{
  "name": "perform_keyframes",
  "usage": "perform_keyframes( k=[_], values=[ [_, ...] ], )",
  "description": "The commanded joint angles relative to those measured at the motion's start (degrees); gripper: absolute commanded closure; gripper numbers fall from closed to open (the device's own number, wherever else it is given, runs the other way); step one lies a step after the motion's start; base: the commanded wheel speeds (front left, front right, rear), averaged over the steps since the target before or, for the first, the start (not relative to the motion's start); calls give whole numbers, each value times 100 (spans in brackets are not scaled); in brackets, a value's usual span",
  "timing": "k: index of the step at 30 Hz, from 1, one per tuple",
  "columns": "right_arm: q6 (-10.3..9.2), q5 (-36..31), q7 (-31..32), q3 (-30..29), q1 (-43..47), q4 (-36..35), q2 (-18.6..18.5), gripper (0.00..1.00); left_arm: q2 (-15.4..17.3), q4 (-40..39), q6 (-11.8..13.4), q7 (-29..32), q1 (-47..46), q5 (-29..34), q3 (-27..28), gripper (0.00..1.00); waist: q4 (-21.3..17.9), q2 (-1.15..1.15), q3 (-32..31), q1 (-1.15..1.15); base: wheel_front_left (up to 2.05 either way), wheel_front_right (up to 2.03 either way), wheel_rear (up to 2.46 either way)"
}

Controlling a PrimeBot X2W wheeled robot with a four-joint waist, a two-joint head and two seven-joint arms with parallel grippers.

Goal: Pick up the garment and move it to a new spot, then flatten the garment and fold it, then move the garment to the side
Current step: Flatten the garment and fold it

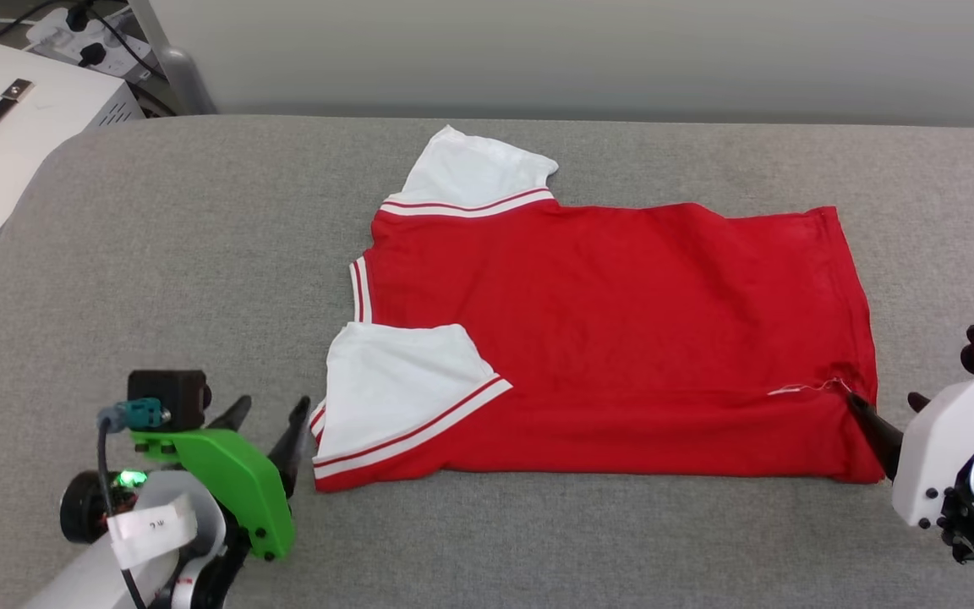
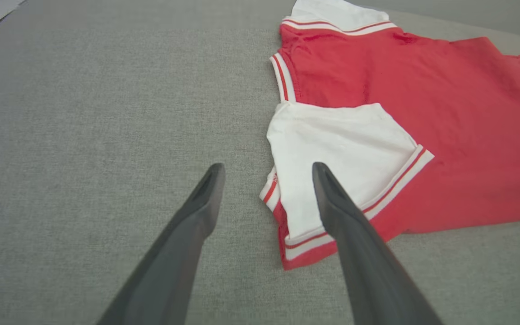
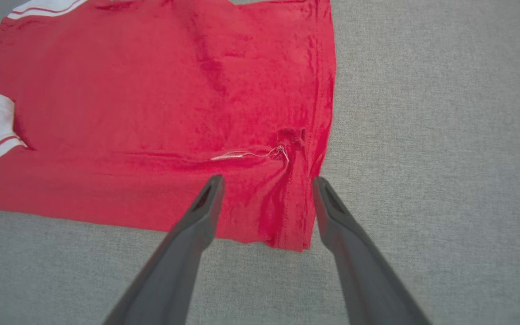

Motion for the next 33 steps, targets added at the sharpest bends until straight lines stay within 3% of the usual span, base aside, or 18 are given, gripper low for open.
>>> perform_keyframes(
  k=[1, 7, 14, 22, 28, 29, 31, 33],
  values=[
    [-4, -78, 135, -57, 110, -159, 88, 0, 53, -148, 115, 84, 144, 50, -43, 0, -3, 68, 79, 0, 0, 0, 0],
    [-4, -260, 497, -201, 306, -764, 433, 0, 51, -667, 411, 548, 465, -101, -271, 0, -66, 68, 283, 0, 0, 0, 0],
    [-4, -304, 486, -226, 288, -989, 553, 0, -1, -426, 565, 620, 372, -21, -313, 0, -197, 68, 544, 0, 0, 0, 0],
    [-4, -350, 370, -224, 208, -1007, 561, 0, -152, 124, 519, 395, 175, 18, -212, 0, -326, 68, 803, 0, 0, 0, 0],
    [-4, -356, 263, -86, 232, -892, 580, 0, -189, 469, 412, 765, 141, 5, -474, 1, -377, 68, 857, 0, 0, 0, 0],
    [-4, -369, 230, -86, 225, -874, 580, 0, -191, 508, 390, 882, 162, -29, -534, 55, -382, 68, 850, 0, 0, 0, 0],
    [-4, -418, 164, -95, 209, -844, 547, 0, -199, 541, 345, 1008, 189, -75, -603, 100, -382, 68, 831, 0, 0, 0, 0],
    [-4, -440, 126, -117, 198, -815, 519, 0, -215, 551, 289, 997, 194, -84, -623, 100, -364, 68, 789, 0, 0, 0, 0]
  ],
)
